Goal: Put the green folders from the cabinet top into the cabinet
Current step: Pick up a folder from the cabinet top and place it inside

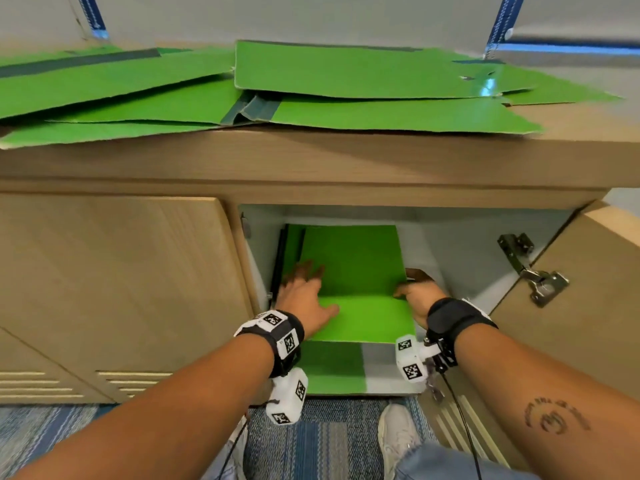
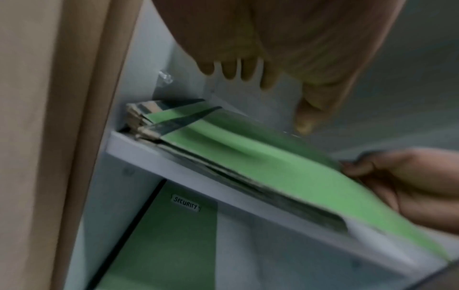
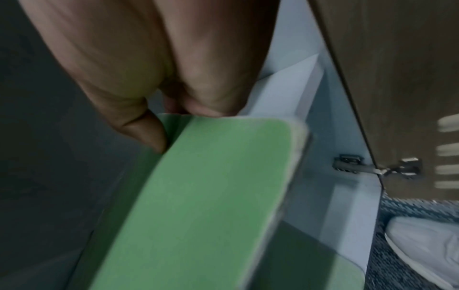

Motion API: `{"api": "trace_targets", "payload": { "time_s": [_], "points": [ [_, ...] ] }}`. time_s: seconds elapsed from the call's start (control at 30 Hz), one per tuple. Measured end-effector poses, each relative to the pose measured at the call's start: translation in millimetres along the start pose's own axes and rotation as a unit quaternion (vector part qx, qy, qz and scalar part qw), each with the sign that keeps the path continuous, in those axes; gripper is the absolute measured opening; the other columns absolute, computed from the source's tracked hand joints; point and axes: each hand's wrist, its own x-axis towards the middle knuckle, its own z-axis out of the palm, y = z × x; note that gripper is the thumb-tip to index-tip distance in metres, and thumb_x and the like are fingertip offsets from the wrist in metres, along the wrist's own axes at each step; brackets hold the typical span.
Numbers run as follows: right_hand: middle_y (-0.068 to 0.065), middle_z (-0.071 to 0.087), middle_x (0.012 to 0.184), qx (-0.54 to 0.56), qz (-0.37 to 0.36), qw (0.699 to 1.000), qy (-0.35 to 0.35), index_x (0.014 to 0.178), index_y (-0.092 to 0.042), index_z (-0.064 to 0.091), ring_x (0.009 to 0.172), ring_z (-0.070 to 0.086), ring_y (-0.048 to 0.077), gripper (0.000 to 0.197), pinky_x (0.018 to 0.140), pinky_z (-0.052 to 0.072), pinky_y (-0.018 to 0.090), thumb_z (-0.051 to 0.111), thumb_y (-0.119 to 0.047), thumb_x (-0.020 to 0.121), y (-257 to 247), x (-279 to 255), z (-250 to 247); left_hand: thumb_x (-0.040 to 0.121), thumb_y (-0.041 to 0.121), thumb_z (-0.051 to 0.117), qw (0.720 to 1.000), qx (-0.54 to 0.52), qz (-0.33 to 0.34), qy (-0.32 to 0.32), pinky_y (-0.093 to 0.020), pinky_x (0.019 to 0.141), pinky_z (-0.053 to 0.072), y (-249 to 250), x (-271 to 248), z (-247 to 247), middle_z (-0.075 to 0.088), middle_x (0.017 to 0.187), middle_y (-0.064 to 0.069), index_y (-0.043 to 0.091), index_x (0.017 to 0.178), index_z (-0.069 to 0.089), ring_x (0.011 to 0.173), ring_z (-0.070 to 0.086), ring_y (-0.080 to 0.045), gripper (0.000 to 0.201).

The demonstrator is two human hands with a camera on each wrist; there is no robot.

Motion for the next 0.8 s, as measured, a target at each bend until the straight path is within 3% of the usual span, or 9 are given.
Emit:
{"api": "trace_targets", "payload": {
  "time_s": [0.1, 0.2, 0.27, 0.37, 0.5, 0.57, 0.7, 0.8],
  "points": [
    [0.012, 0.067, 0.086, -0.098, -0.005, 0.995, -0.013, 0.116, 0.006, 0.061, 0.089, 0.061, 0.031, 0.045, 0.083, 0.05, 0.041, 0.062, 0.014, 0.071, 1.2, 24.9, 7.9, 0.07, 0.066, 0.068, 0.984, 0.102, 0.078, -0.122, -0.05, 0.119, 0.008, -5.7, 5.8, 11.4, 0.016, 0.16, -0.005, 0.033, 0.151, 0.016, 0.146, 0.015, -0.027, 0.101],
    [0.018, 0.066, 0.116, -0.222, 0.007, 0.974, -0.035, 0.122, 0.003, 0.059, 0.107, 0.061, 0.034, 0.056, 0.091, 0.049, 0.039, 0.073, -0.01, 0.069, -8.8, 27.6, 14.9, 0.074, 0.047, 0.075, 0.968, 0.163, 0.079, -0.175, -0.053, 0.117, 0.014, -13.9, 13.1, 16.6, 0.022, 0.157, -0.005, 0.033, 0.151, 0.016, 0.144, 0.022, -0.029, 0.098],
    [0.016, 0.057, 0.132, -0.259, 0.013, 0.965, -0.03, 0.132, 0.002, 0.052, 0.119, 0.055, 0.032, 0.057, 0.098, 0.043, 0.035, 0.07, -0.009, 0.079, -17.9, 20.5, 19.8, 0.078, 0.035, 0.073, 0.965, 0.174, 0.073, -0.183, -0.052, 0.116, 0.02, -20.4, 17.9, 16.4, 0.026, 0.155, -0.006, 0.032, 0.15, 0.019, 0.141, 0.028, -0.03, 0.09],
    [0.018, 0.045, 0.145, -0.258, 0.023, 0.965, -0.028, 0.144, -0.002, 0.036, 0.128, 0.048, 0.031, 0.067, 0.098, 0.038, 0.029, 0.067, -0.009, 0.085, -16.4, 23.9, 23.9, 0.08, 0.03, 0.072, 0.965, 0.172, 0.072, -0.182, -0.049, 0.114, 0.026, -28.6, 23.5, 13.5, 0.03, 0.154, -0.007, 0.031, 0.149, 0.024, 0.139, 0.032, -0.03, 0.084],
    [0.016, 0.054, 0.135, -0.261, 0.017, 0.965, -0.032, 0.138, -0.004, 0.044, 0.123, 0.053, 0.033, 0.064, 0.096, 0.043, 0.032, 0.07, -0.013, 0.081, -16.2, 28.9, 34.5, 0.078, 0.037, 0.075, 0.959, 0.194, 0.068, -0.196, -0.052, 0.115, 0.024, -31.2, 27.9, 9.8, 0.021, 0.158, -0.004, 0.031, 0.15, 0.022, 0.145, 0.021, -0.03, 0.09],
    [0.013, 0.054, 0.135, -0.284, 0.013, 0.958, -0.037, 0.136, -0.008, 0.048, 0.123, 0.053, 0.032, 0.065, 0.097, 0.045, 0.033, 0.073, -0.02, 0.078, -16.8, 28.5, 42.1, 0.076, 0.038, 0.077, 0.956, 0.196, 0.065, -0.208, -0.052, 0.113, 0.029, -31.3, 30.6, 9.2, 0.025, 0.157, -0.005, 0.031, 0.15, 0.023, 0.143, 0.027, -0.031, 0.091],
    [0.014, 0.037, 0.146, -0.397, 0.022, 0.917, -0.038, 0.146, -0.022, 0.036, 0.131, 0.042, 0.036, 0.084, 0.106, 0.04, 0.037, 0.074, -0.042, 0.074, -14.7, 21.2, 55.2, 0.075, 0.035, 0.079, 0.953, 0.203, 0.056, -0.218, -0.045, 0.103, 0.044, -31.4, 32.8, 10.8, 0.044, 0.147, -0.007, 0.029, 0.148, 0.027, 0.131, 0.046, -0.03, 0.09],
    [0.016, 0.033, 0.145, -0.47, -0.004, 0.882, -0.039, 0.148, -0.024, 0.031, 0.132, 0.037, 0.039, 0.084, 0.109, 0.035, 0.037, 0.072, -0.044, 0.077, -12.6, 13.2, 56.3, 0.075, 0.031, 0.078, 0.956, 0.201, 0.057, -0.208, -0.045, 0.103, 0.044, -29.8, 29.8, 12.9, 0.044, 0.145, -0.008, 0.028, 0.148, 0.027, 0.129, 0.047, -0.03, 0.089]
  ]
}}
